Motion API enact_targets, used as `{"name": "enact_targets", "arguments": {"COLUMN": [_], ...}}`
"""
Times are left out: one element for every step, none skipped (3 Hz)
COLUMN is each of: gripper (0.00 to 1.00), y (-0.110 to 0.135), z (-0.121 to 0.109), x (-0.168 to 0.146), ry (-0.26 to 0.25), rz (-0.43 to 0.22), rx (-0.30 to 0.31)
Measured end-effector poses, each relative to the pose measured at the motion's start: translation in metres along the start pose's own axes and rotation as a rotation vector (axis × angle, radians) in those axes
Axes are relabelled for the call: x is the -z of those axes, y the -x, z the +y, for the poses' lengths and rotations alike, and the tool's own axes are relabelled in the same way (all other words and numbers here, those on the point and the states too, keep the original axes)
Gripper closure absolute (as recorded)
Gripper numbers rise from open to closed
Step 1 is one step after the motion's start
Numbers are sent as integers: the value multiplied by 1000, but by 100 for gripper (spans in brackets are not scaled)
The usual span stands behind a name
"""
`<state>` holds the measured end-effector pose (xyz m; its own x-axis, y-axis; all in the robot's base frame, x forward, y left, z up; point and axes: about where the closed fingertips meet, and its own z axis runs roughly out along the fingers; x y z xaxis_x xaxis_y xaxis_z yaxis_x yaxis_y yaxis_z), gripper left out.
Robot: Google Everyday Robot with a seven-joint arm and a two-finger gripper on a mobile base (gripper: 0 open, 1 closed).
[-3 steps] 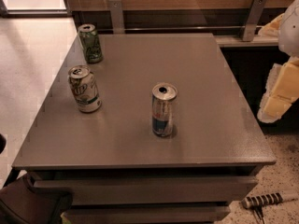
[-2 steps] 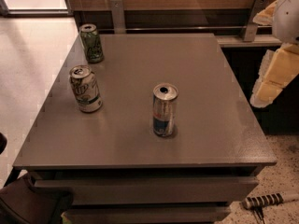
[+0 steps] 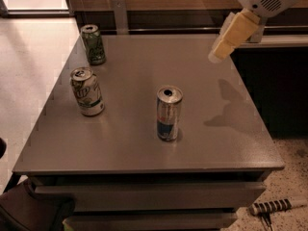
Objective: Pick green can
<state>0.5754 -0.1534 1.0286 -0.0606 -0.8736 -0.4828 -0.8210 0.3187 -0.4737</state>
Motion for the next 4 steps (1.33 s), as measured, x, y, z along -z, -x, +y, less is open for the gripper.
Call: {"name": "enact_targets", "arguments": {"gripper": [0, 0, 0, 0], "y": [20, 46, 83, 83], "z": [-7, -12, -14, -14], "x": [-33, -70, -97, -98], "ry": [-21, -33, -45, -43], "rz": [-158, -349, -543, -536], "rx": [-55, -121, -166, -165]}}
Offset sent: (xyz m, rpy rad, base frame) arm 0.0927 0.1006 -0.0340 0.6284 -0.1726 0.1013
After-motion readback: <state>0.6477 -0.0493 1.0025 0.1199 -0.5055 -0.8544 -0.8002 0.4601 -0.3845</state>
